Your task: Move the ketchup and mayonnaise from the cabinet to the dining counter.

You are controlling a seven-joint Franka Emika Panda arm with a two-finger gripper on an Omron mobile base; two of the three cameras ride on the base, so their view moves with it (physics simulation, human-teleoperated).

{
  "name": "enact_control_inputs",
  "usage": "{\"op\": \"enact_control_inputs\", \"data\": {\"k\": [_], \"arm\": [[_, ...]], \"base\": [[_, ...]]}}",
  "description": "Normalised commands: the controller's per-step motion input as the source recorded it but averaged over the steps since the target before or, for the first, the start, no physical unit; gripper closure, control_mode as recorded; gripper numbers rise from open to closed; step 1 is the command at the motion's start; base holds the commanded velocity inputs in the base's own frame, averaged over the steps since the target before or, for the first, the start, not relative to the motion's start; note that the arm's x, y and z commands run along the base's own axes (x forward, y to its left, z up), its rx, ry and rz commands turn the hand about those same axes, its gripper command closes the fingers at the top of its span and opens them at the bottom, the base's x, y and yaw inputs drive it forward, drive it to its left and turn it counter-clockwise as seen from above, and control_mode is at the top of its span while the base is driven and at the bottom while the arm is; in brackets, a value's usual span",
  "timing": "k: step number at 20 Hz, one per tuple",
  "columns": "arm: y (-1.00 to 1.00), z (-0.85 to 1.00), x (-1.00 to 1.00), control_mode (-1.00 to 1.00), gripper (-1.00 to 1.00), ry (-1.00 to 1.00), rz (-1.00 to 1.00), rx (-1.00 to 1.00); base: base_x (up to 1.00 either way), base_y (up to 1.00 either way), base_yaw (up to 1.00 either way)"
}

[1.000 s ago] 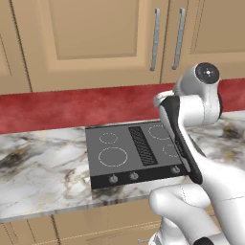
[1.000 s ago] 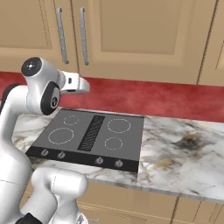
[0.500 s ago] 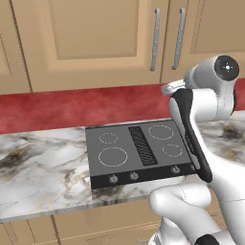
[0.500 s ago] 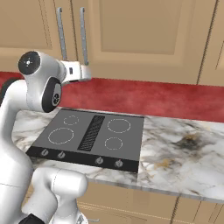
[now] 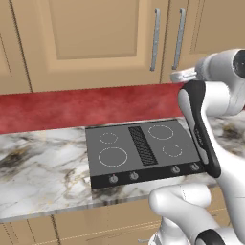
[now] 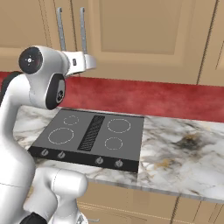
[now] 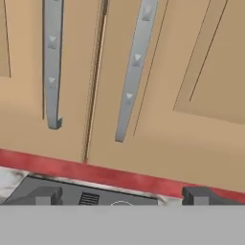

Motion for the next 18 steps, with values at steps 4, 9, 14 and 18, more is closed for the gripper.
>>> {"op": "enact_control_inputs", "data": {"k": [4,9,14,18], "arm": [[-0.01,0.44,0.0,-1.0,-1.0,-0.02,-0.08,0.0],[0.0,0.45,0.0,-1.0,-1.0,-0.01,-0.09,0.04],[-0.01,0.41,0.0,-1.0,-1.0,0.0,-0.06,0.09],[0.0,0.32,0.0,-1.0,-1.0,0.01,-0.05,0.14]], "base": [[0.0,0.0,0.0],[0.0,0.0,0.0],[0.0,0.0,0.0],[0.0,0.0,0.0]]}}
